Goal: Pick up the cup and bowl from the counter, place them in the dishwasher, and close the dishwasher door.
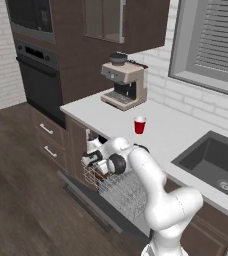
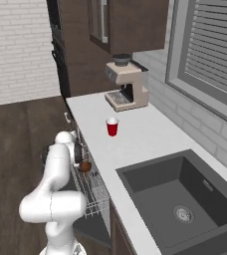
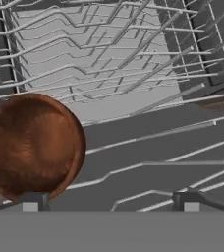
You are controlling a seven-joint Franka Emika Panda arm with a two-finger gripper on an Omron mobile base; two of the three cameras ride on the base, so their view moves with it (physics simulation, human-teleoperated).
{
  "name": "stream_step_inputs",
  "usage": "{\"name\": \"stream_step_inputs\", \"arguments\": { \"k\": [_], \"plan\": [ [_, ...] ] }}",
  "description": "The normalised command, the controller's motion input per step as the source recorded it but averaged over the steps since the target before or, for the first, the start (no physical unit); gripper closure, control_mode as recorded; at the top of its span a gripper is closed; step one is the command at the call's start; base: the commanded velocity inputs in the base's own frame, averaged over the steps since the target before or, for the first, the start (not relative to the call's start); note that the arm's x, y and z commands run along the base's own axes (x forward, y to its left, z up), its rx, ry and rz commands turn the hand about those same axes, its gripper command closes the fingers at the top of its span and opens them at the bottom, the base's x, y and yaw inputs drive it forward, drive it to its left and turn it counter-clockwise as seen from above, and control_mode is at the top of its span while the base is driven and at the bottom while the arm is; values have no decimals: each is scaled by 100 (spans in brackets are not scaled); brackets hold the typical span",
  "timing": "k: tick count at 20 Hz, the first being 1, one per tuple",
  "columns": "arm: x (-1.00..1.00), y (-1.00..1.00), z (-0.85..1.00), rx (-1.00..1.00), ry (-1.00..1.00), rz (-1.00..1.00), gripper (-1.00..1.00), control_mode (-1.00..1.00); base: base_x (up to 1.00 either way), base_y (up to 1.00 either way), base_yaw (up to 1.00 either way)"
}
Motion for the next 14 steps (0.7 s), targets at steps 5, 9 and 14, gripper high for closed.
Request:
{"name": "stream_step_inputs", "arguments": {
  "k": [5,9,14],
  "plan": [
    [-58,2,94,-1,-6,0,-100,-100,0,0,0],
    [-93,0,97,0,-8,0,-100,-100,0,0,0],
    [-98,-5,100,0,-12,0,-100,-100,0,0,0]
  ]
}}
